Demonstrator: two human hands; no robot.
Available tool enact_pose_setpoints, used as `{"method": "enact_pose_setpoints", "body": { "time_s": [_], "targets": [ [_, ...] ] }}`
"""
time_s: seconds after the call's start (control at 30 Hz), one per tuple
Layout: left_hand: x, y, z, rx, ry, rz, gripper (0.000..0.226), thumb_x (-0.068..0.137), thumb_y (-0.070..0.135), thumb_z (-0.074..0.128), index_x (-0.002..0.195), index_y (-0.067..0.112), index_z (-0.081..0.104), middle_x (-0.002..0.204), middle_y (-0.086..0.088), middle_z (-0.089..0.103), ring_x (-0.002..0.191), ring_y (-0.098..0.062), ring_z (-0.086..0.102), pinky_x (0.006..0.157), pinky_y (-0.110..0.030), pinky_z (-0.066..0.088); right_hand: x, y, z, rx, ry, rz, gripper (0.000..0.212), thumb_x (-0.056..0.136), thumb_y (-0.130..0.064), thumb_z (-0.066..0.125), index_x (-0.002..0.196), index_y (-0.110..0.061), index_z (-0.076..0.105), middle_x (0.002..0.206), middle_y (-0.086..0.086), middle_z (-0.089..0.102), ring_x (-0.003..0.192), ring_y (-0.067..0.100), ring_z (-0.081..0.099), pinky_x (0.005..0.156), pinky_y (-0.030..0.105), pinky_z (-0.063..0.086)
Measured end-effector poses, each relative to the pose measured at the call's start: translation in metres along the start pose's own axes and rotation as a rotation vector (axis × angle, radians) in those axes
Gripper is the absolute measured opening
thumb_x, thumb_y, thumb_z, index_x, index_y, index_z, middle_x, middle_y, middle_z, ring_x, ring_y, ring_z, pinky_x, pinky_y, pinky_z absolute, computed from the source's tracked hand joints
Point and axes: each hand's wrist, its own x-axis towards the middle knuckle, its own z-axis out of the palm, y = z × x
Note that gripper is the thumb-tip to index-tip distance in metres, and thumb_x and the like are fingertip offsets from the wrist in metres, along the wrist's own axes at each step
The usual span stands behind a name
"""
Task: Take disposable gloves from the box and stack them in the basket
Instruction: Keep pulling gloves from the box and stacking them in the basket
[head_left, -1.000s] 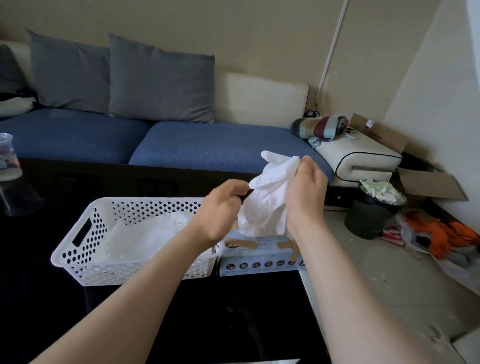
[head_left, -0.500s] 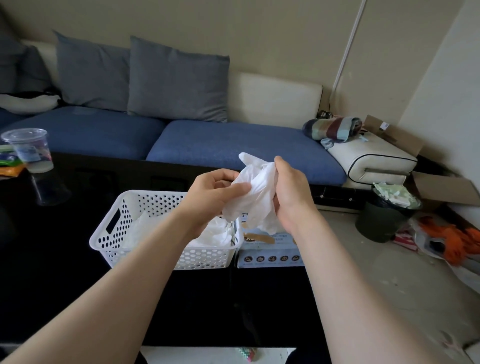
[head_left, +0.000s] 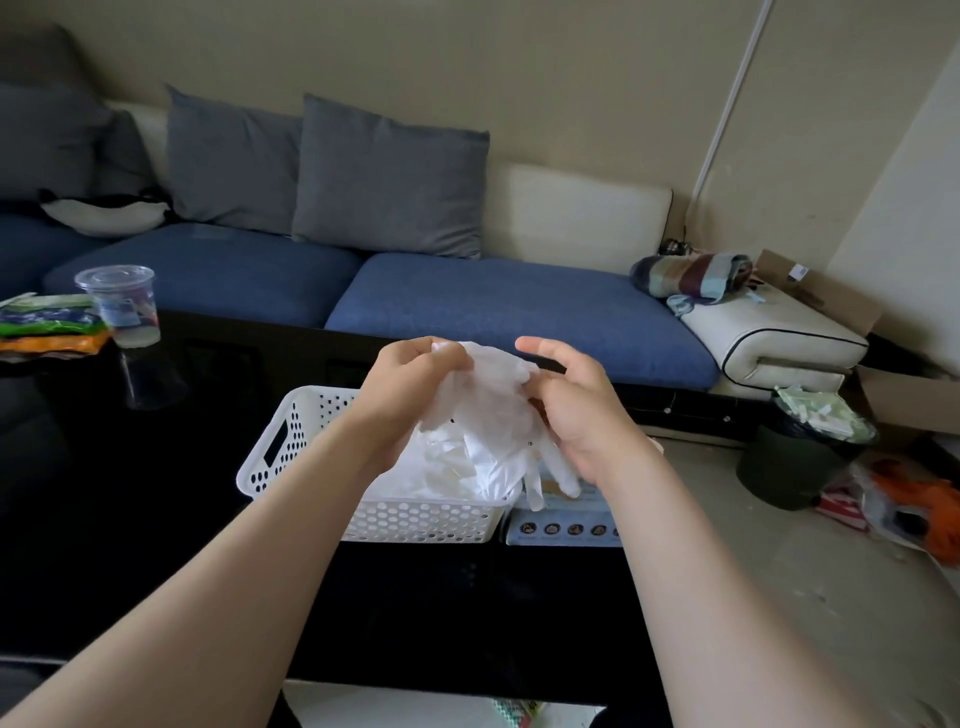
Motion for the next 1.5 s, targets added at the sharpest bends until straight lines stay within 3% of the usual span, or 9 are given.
{"method": "enact_pose_setpoints", "body": {
  "time_s": [0.17,0.27,0.37,0.53,0.77,0.9,1.0,1.17,1.5],
  "targets": [
    [0.000,0.006,-0.005,-0.043,0.107,-0.023,0.012,0.091,0.021,0.065,0.083,0.014,0.070,0.077,0.001,0.065,0.078,-0.019,0.060,0.073,-0.035,0.046,-0.011,-0.013,0.002,0.052,-0.027,0.042,0.047,0.089,0.009,0.040,0.111,-0.011,0.077,0.087,0.011,0.077,0.077,0.025,0.068,0.071,0.037,0.056],
    [-0.002,0.008,-0.004,0.023,0.086,0.012,0.017,0.093,0.020,0.064,0.079,0.012,0.070,0.074,0.002,0.068,0.075,-0.016,0.063,0.071,-0.033,0.051,-0.017,-0.015,0.002,0.066,-0.117,0.108,0.043,0.091,-0.009,0.040,0.108,0.002,0.078,0.088,0.015,0.077,0.076,0.028,0.067,0.070,0.037,0.056],
    [-0.005,0.010,-0.001,0.098,0.042,0.029,0.019,0.094,0.020,0.065,0.077,0.014,0.071,0.070,0.002,0.066,0.068,-0.015,0.061,0.063,-0.030,0.048,-0.024,-0.020,0.002,-0.061,-0.207,0.093,0.043,0.096,-0.040,0.057,0.097,-0.004,0.082,0.080,0.009,0.074,0.076,0.027,0.067,0.075,0.038,0.055],
    [-0.006,0.011,-0.002,-0.032,-0.050,-0.001,0.020,0.095,0.017,0.070,0.095,-0.003,0.070,0.083,-0.009,0.070,0.078,-0.022,0.066,0.067,-0.033,0.052,-0.025,-0.020,0.000,-0.154,-0.207,0.119,0.017,0.066,-0.024,0.067,0.052,-0.022,0.058,0.062,0.001,0.051,0.068,0.024,0.049,0.069,0.035,0.040],
    [-0.004,0.007,-0.001,-0.176,-0.107,-0.113,0.024,0.103,0.019,0.066,0.113,-0.002,0.074,0.107,-0.021,0.076,0.090,-0.026,0.073,0.070,-0.037,0.062,-0.003,-0.007,-0.025,0.099,-0.039,0.206,0.053,0.050,-0.026,0.070,0.099,-0.007,0.063,0.097,0.018,0.056,0.071,0.030,0.059,0.065,0.037,0.050],
    [0.007,-0.015,-0.009,0.380,0.108,-0.106,0.016,0.100,0.026,0.066,0.096,0.018,0.079,0.098,-0.006,0.074,0.091,-0.023,0.069,0.071,-0.036,0.061,-0.002,0.003,-0.014,-0.293,0.121,0.055,0.012,0.077,-0.025,0.070,0.084,-0.017,0.068,0.081,-0.001,0.058,0.076,0.019,0.055,0.073,0.034,0.045],
    [0.014,-0.026,-0.019,0.523,0.204,-0.081,0.021,0.100,0.025,0.063,0.086,0.018,0.076,0.086,-0.005,0.071,0.080,-0.022,0.064,0.066,-0.033,0.055,0.000,0.016,-0.001,-0.548,0.140,-0.132,0.019,0.097,-0.014,0.064,0.107,-0.021,0.079,0.094,-0.023,0.055,0.095,0.007,0.058,0.084,0.029,0.049],
    [0.015,-0.034,-0.034,0.670,0.197,-0.007,0.014,0.107,0.026,0.057,0.106,0.015,0.066,0.090,-0.003,0.070,0.059,-0.023,0.072,0.056,-0.038,0.064,0.016,0.034,0.027,-0.854,0.187,-0.288,0.019,0.105,-0.025,0.064,0.122,-0.028,0.070,0.114,0.002,0.069,0.108,0.025,0.058,0.079,0.035,0.044],
    [0.013,-0.043,-0.066,0.791,0.011,0.081,0.032,0.103,-0.008,0.031,0.109,0.023,0.033,0.089,-0.017,0.061,0.051,-0.024,0.062,0.041,-0.031,0.053,0.032,0.042,0.066,-1.196,0.135,-0.463,0.021,0.111,-0.035,0.054,0.122,-0.017,0.060,0.091,0.000,0.058,0.081,0.024,0.056,0.066,0.036,0.038]
  ]
}}
